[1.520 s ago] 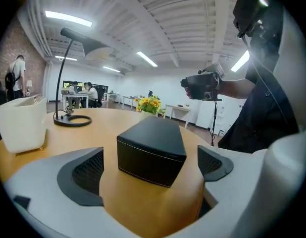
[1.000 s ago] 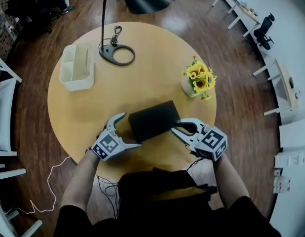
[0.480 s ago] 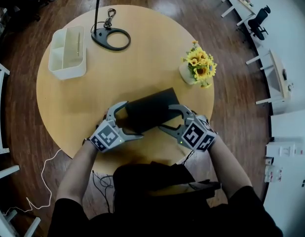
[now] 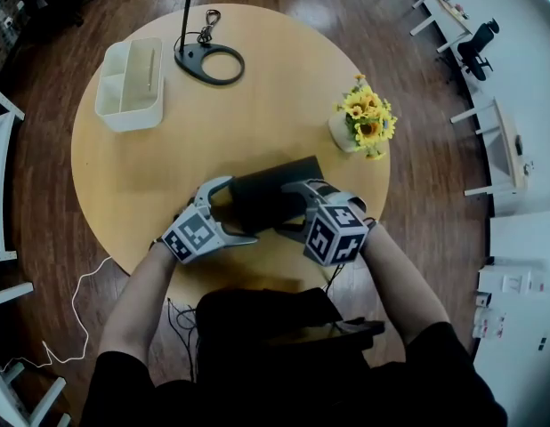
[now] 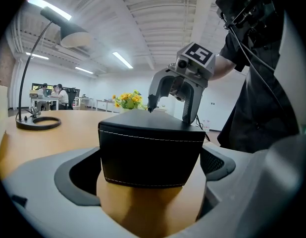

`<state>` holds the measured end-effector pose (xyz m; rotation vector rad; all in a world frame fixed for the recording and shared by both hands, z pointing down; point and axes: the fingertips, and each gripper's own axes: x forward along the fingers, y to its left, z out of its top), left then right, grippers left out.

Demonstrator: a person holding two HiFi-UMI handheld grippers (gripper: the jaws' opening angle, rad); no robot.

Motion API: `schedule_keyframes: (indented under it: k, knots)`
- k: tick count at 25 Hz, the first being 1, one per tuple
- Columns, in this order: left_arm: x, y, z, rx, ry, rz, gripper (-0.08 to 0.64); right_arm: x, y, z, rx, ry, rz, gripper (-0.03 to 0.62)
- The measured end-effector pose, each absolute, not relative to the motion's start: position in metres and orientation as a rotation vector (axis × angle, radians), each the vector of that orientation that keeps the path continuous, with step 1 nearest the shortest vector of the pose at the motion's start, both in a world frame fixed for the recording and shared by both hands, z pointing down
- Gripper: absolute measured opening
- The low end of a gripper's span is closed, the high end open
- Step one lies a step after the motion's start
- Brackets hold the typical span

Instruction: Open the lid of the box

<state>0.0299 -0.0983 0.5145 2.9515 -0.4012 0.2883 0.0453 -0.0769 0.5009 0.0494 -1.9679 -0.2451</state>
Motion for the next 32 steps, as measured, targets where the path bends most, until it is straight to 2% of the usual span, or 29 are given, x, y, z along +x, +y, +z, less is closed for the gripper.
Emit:
schedule_keyframes:
  k: [11,12,13,14,15,16,17,21,24,26,32]
  knots:
    - [0.029,-0.099,0.519,2.919,-0.396,0.323,0.607,0.025,-0.086,0.475,0.055,-1.941,-0.4,0.316]
    - [0.029,-0.098,0.52,2.922,-0.391,0.332,0.605,0.014,-0.097,0.458,0.151,-2.042,-0.4,0.144]
    - [0.03,-0.096,0.522,2.931,-0.381,0.35,0.601,0.003,-0.108,0.441,0.238,-2.14,-0.376,0.004]
    - [0.032,-0.093,0.525,2.946,-0.368,0.38,0.591,-0.004,-0.114,0.429,0.267,-2.187,-0.341,0.008]
    - [0.034,-0.09,0.529,2.968,-0.353,0.419,0.573,-0.006,-0.114,0.426,0.227,-2.169,-0.314,0.088]
    - [0.036,-0.087,0.533,2.992,-0.344,0.458,0.539,-0.004,-0.109,0.432,0.147,-2.107,-0.294,0.217]
    - [0.036,-0.086,0.537,3.005,-0.342,0.488,0.526,0.004,-0.101,0.443,0.064,-2.035,-0.271,0.286]
    - [0.035,-0.08,0.532,2.954,-0.352,0.443,0.539,0.057,-0.077,0.483,-0.019,-1.917,-0.21,0.288]
    - [0.039,-0.083,0.518,2.954,-0.405,0.347,0.583,0.09,-0.078,0.497,0.02,-1.89,-0.197,0.288]
    - [0.042,-0.087,0.516,2.958,-0.446,0.324,0.61,0.099,-0.081,0.506,0.0,-1.866,-0.21,0.288]
    - [0.047,-0.087,0.515,2.948,-0.502,0.282,0.614,0.103,-0.082,0.509,-0.054,-1.853,-0.266,0.288]
